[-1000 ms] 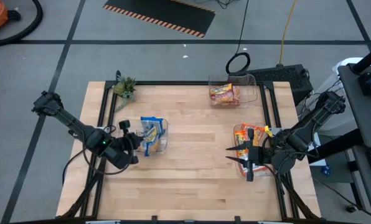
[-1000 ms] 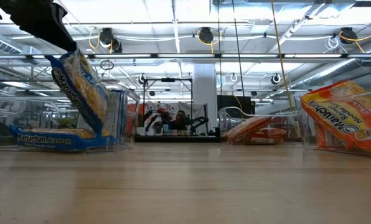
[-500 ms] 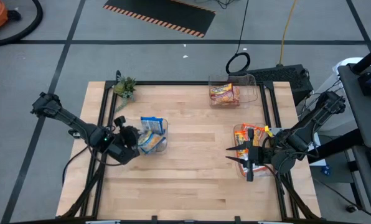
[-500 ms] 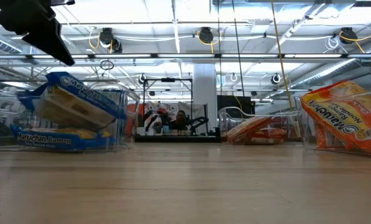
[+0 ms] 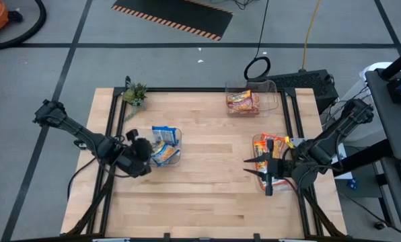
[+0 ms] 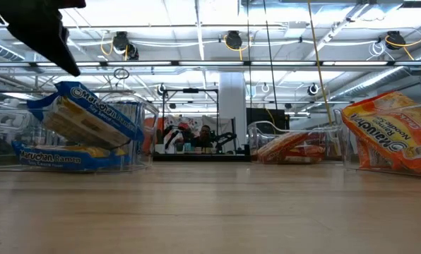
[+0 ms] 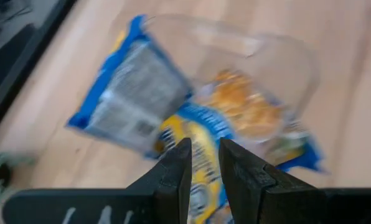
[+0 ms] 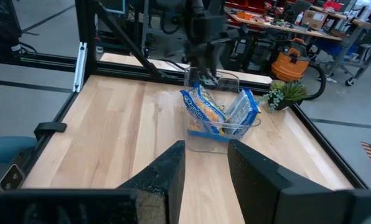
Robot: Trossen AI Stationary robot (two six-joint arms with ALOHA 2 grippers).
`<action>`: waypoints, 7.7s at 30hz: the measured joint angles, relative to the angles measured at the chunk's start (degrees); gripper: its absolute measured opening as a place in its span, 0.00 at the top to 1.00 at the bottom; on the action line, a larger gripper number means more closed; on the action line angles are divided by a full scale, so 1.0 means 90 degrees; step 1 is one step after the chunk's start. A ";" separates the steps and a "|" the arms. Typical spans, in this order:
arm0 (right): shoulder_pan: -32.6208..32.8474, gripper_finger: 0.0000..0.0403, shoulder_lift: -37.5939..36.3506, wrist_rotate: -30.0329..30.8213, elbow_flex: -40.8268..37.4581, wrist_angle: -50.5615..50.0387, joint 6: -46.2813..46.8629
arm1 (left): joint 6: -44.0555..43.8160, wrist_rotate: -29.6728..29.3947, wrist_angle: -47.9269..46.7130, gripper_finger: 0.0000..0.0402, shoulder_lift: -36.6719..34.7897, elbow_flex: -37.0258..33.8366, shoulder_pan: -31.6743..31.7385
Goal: Sort Maruchan noodles
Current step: Put the blue noodle pack into the bottom left transparent bin, then adjust the bottom left transparent bin, then return to Home Position
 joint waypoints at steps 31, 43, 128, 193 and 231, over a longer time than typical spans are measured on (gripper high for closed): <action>-0.0784 0.72 -0.0002 -0.0006 -0.0014 0.0001 -0.0562 | 0.1442 0.2567 0.1151 0.78 -0.0104 -0.1037 0.0951; -0.0782 0.72 -0.0002 -0.0009 -0.0014 -0.0062 -0.0527 | 0.1058 0.1651 0.0891 0.78 -0.0671 -0.0391 0.0581; -0.0772 0.98 -0.0063 -0.0226 -0.0157 0.0138 -0.0798 | 0.3761 0.1867 0.4014 0.98 -0.1335 -0.1061 0.1785; -0.1773 1.00 -0.3850 -0.4183 -0.4354 0.3401 -0.2490 | 0.5674 0.3016 0.6387 0.99 -0.5680 -0.4566 0.1310; -0.2976 1.00 -0.5415 -0.5145 -0.5542 0.2996 -0.1887 | 0.5643 0.3404 0.6236 0.99 -0.5680 -0.4566 0.1504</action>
